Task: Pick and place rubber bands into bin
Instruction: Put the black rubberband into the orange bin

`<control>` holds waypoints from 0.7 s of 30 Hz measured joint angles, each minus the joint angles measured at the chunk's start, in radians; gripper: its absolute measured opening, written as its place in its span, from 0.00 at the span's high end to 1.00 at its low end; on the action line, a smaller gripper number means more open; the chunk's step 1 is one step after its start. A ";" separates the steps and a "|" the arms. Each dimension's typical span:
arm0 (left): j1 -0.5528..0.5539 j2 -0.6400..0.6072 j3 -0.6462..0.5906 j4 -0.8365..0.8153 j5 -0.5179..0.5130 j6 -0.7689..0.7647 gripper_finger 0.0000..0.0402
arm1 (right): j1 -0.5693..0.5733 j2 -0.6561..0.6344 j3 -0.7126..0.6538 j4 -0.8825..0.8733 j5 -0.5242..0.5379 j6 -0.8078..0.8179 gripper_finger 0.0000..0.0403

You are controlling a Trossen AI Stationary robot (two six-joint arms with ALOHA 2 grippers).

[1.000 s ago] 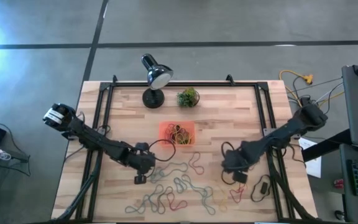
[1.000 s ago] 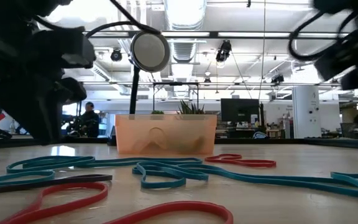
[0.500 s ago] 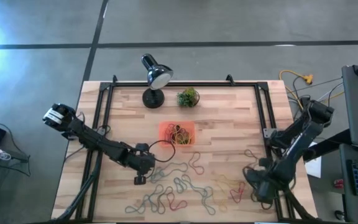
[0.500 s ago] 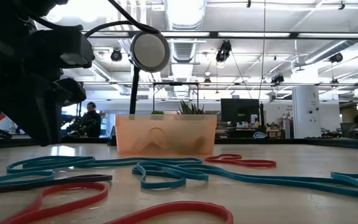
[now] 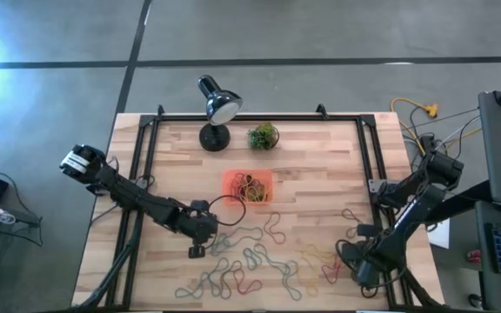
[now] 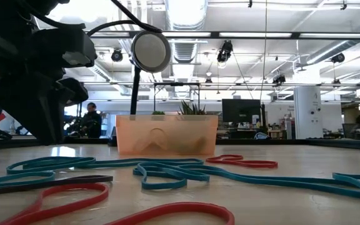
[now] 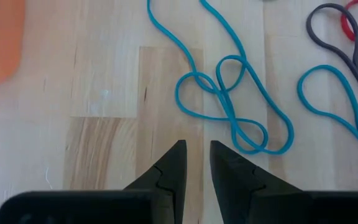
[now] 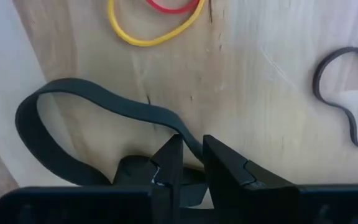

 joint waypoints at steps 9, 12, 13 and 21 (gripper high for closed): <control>0.000 0.000 0.000 -0.001 0.000 0.001 0.86 | 0.000 0.000 -0.029 0.001 0.002 0.006 0.93; 0.000 0.000 0.000 -0.001 0.000 0.001 0.86 | -0.001 0.000 -0.019 -0.009 0.024 0.008 0.97; 0.000 0.000 0.000 -0.002 0.000 0.001 0.86 | -0.001 -0.001 -0.010 -0.013 0.042 0.013 0.98; 0.000 0.000 0.000 -0.002 -0.001 0.001 0.86 | -0.015 -0.007 0.170 -0.211 0.241 0.021 0.98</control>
